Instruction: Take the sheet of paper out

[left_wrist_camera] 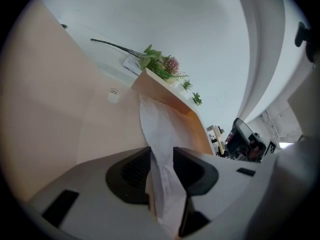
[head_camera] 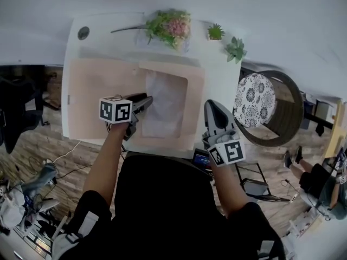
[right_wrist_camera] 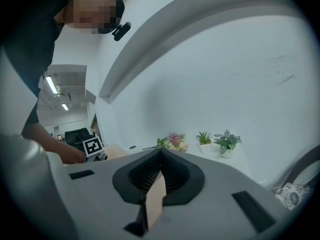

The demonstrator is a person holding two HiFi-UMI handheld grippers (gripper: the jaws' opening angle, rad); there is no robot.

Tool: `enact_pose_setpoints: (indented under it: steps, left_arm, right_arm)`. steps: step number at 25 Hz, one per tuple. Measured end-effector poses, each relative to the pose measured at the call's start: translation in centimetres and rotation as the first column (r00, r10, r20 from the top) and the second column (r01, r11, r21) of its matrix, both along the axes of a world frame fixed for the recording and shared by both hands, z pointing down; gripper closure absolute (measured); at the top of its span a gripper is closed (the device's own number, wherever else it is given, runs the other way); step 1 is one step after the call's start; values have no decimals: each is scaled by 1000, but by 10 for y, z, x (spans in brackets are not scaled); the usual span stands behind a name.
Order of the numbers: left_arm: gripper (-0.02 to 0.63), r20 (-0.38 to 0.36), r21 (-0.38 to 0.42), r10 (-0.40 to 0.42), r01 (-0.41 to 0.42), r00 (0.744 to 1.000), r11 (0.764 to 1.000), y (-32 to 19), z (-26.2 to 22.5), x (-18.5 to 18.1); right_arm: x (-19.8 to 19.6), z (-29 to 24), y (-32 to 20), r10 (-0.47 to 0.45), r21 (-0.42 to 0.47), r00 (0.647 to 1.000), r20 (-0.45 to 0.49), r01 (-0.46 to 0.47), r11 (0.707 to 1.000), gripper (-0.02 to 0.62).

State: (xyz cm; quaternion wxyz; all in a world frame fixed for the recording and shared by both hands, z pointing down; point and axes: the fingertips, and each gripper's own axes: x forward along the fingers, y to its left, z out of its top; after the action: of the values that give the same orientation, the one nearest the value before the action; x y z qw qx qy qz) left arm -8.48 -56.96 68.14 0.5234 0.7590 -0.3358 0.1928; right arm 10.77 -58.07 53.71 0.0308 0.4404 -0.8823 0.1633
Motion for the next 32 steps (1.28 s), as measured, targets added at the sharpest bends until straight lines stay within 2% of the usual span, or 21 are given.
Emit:
enact_pose_setpoints:
  steps: [5, 9, 14, 19, 23, 26, 32]
  left_arm:
    - [497, 46, -5, 4, -4, 999, 1000, -2, 4, -2]
    - [573, 127, 6, 24, -24, 992, 1000, -3, 9, -7]
    - [591, 151, 9, 23, -25, 988, 1000, -4, 11, -7]
    - [601, 155, 4, 18, -18, 988, 1000, -2, 11, -8]
    - [603, 106, -6, -4, 4, 994, 1000, 6, 1, -11]
    - [603, 92, 31, -49, 47, 995, 998, 5, -15, -25]
    - [604, 120, 117, -124, 110, 985, 987, 17, -53, -63]
  right_arm:
    - [3, 3, -4, 1, -7, 1000, 5, -1, 1000, 584]
    - [1, 4, -4, -5, -8, 1000, 11, 6, 1000, 584]
    - [0, 7, -3, -10, -15, 1000, 17, 10, 1000, 584]
    - [1, 3, 0, -6, -9, 1000, 16, 6, 1000, 584]
    - [7, -4, 2, 0, 9, 1000, 12, 0, 1000, 584]
    - [9, -12, 1, 2, 34, 1000, 19, -3, 999, 584]
    - [1, -29, 19, -24, 75, 999, 36, 22, 997, 584]
